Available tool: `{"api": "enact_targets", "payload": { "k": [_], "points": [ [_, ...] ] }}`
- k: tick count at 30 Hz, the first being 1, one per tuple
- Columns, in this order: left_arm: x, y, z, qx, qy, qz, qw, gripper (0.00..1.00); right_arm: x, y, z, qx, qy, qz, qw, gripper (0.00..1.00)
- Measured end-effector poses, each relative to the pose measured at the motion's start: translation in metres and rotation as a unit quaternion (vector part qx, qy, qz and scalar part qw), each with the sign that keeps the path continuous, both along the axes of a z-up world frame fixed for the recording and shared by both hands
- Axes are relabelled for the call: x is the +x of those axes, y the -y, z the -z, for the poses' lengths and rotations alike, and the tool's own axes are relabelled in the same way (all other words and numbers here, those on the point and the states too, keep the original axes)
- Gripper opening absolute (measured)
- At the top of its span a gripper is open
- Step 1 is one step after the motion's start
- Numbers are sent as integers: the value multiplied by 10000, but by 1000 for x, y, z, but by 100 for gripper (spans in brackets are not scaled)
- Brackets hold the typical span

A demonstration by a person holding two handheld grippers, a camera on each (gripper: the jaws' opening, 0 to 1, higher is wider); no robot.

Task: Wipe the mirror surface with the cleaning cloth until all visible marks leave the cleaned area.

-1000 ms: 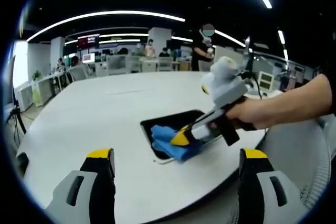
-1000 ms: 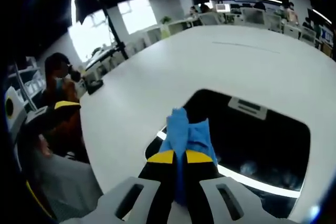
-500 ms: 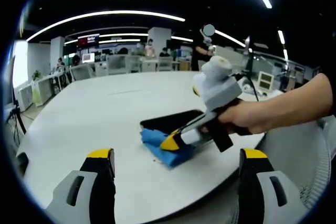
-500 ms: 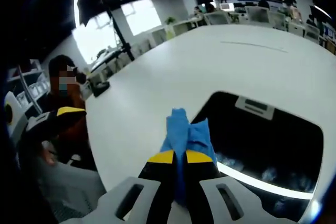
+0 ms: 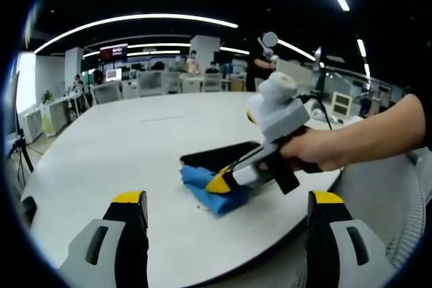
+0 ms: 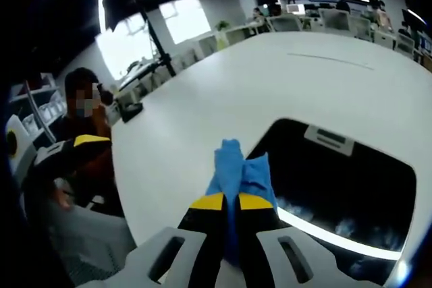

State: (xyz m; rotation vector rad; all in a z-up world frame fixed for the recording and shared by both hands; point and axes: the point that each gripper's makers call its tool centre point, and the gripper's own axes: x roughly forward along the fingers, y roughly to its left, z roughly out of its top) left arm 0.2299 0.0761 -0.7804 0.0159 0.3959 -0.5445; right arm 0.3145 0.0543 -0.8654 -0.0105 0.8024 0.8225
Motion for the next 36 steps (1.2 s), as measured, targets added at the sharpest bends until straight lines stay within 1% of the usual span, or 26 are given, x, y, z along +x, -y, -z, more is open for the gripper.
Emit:
{"api": "enact_targets", "payload": {
  "k": [16, 18, 25, 29, 36],
  "points": [
    [-1, 0, 1, 9, -40, 10, 10000, 98, 21, 2, 1, 148, -34, 201, 9997, 1],
    [0, 0, 1, 6, -34, 8, 10000, 98, 23, 2, 0, 176, -43, 250, 9995, 1],
    [0, -1, 1, 9, -24, -3, 10000, 98, 41, 5, 1, 277, -65, 520, 9982, 1],
    [0, -1, 0, 17, 21, -12, 10000, 99, 50, 6, 1, 259, 8, 629, 9977, 1],
    [0, -1, 2, 44, -26, -6, 10000, 99, 66, 8, 1, 172, 134, 737, 9970, 1]
  ]
}}
